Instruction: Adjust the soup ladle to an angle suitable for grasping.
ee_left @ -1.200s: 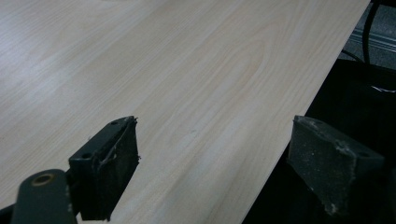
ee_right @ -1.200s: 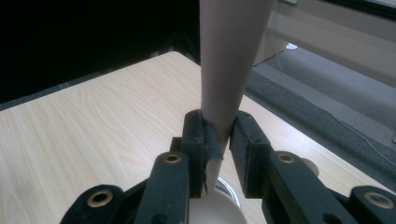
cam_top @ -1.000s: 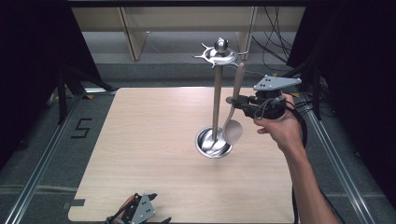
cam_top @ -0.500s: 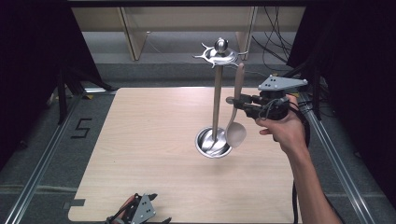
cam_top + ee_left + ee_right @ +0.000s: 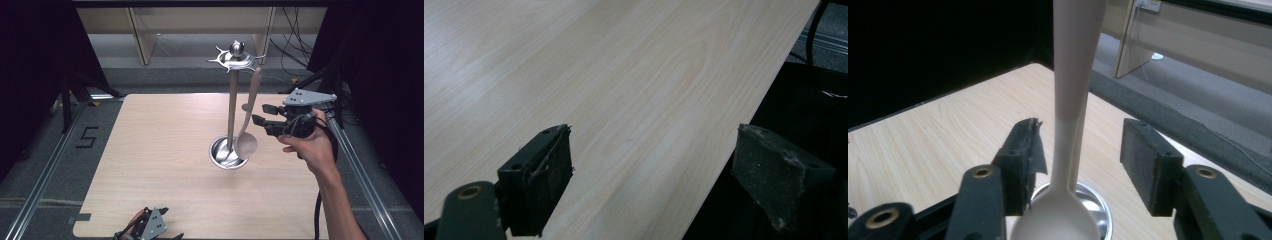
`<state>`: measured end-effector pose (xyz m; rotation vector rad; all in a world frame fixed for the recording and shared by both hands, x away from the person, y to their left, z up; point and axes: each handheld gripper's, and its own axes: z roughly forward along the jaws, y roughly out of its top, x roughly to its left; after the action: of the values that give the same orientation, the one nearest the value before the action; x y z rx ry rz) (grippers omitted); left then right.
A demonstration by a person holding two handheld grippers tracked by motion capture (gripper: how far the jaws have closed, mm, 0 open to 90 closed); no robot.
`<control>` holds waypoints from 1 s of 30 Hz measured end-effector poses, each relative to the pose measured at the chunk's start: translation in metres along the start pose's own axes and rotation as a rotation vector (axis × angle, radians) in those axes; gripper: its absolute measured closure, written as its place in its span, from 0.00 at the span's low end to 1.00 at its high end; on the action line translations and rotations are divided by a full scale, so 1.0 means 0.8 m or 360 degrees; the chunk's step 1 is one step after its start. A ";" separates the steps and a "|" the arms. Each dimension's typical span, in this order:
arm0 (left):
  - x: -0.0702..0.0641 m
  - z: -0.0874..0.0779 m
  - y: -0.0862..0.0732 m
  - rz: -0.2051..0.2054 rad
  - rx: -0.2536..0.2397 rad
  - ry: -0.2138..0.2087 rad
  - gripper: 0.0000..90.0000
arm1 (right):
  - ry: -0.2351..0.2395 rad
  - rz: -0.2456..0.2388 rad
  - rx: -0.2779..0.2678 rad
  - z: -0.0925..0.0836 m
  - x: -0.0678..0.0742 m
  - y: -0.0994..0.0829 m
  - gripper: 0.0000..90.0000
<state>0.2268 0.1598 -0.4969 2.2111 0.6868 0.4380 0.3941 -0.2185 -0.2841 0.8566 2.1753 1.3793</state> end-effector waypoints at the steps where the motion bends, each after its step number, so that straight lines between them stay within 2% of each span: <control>1: 0.000 0.000 0.000 -0.0003 -0.0004 0.0002 0.17 | -0.0007 0.0003 0.0015 -0.002 0.000 -0.002 0.53; 2: 0.000 0.000 0.000 -0.0006 -0.0007 0.0001 0.17 | -0.0023 -0.0021 -0.0006 -0.001 -0.001 -0.005 0.51; 3: -0.001 0.000 0.000 -0.0007 -0.0008 0.0001 0.17 | -0.0009 -0.0015 0.0001 -0.002 0.000 -0.008 0.50; 4: 0.000 0.000 0.000 -0.0006 -0.0007 0.0001 0.17 | -0.0009 0.0023 0.0011 -0.004 0.001 -0.011 0.50; 8: 0.000 -0.001 0.000 -0.0007 -0.0008 0.0002 0.17 | -0.0021 0.0014 0.0012 -0.007 0.001 -0.022 0.45; 10: 0.000 -0.001 0.000 -0.0007 -0.0005 0.0003 0.17 | -0.0031 0.0042 0.0013 -0.011 0.005 -0.029 0.44; 11: 0.000 0.000 0.000 -0.0011 -0.0007 0.0004 0.17 | -0.0022 0.0037 0.0009 -0.011 0.005 -0.031 0.43; 13: 0.000 0.000 0.000 -0.0008 -0.0005 0.0001 0.17 | -0.0051 0.0011 -0.0020 -0.015 0.006 -0.037 0.42; 14: 0.000 0.000 0.000 -0.0006 -0.0004 0.0001 0.17 | -0.0034 0.0047 -0.0011 -0.016 0.008 -0.040 0.42; 15: 0.000 -0.001 0.000 -0.0008 -0.0005 0.0003 0.17 | -0.0035 0.0036 -0.0031 -0.017 0.008 -0.042 0.42; 17: 0.000 -0.001 0.000 -0.0007 -0.0004 0.0005 0.17 | -0.0030 0.0064 -0.0024 -0.019 0.011 -0.048 0.42; 18: 0.000 -0.001 0.000 -0.0005 -0.0004 0.0006 0.17 | -0.0017 0.0044 -0.0035 -0.019 0.011 -0.052 0.42; 19: 0.000 -0.001 0.000 -0.0005 -0.0004 0.0007 0.17 | -0.0032 0.0054 -0.0041 -0.020 0.012 -0.055 0.42; 20: 0.000 -0.001 0.000 -0.0005 -0.0004 0.0007 0.17 | -0.0011 0.0062 -0.0041 -0.020 0.011 -0.059 0.41; 21: 0.000 -0.001 0.000 -0.0004 -0.0005 0.0007 0.17 | -0.0020 0.0085 -0.0027 -0.022 0.013 -0.062 0.41; 24: -0.001 0.000 0.000 0.0002 -0.0012 0.0021 0.17 | -0.0035 0.0086 -0.0058 -0.018 0.010 -0.076 0.41; 25: 0.000 -0.001 0.000 0.0015 0.0002 0.0012 0.17 | -0.0013 0.0088 0.0001 -0.020 0.009 -0.078 0.41; 26: -0.003 0.000 0.000 -0.0016 -0.0025 -0.0001 0.17 | -0.0009 0.0108 0.0005 -0.019 0.010 -0.081 0.41; 27: -0.002 -0.002 0.001 -0.0002 -0.0004 -0.0025 0.17 | -0.0019 0.0102 0.0006 -0.020 0.008 -0.083 0.41; 28: -0.001 -0.002 0.001 0.0017 0.0014 -0.0016 0.17 | -0.0019 0.0086 0.0012 -0.021 0.006 -0.085 0.41; 30: -0.002 0.000 0.001 0.0017 -0.0006 0.0006 0.17 | -0.0053 0.0077 -0.0012 -0.021 0.005 -0.090 0.41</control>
<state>0.2257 0.1581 -0.4966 2.2118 0.6759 0.4483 0.3613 -0.2495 -0.3427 0.9281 2.1364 1.3856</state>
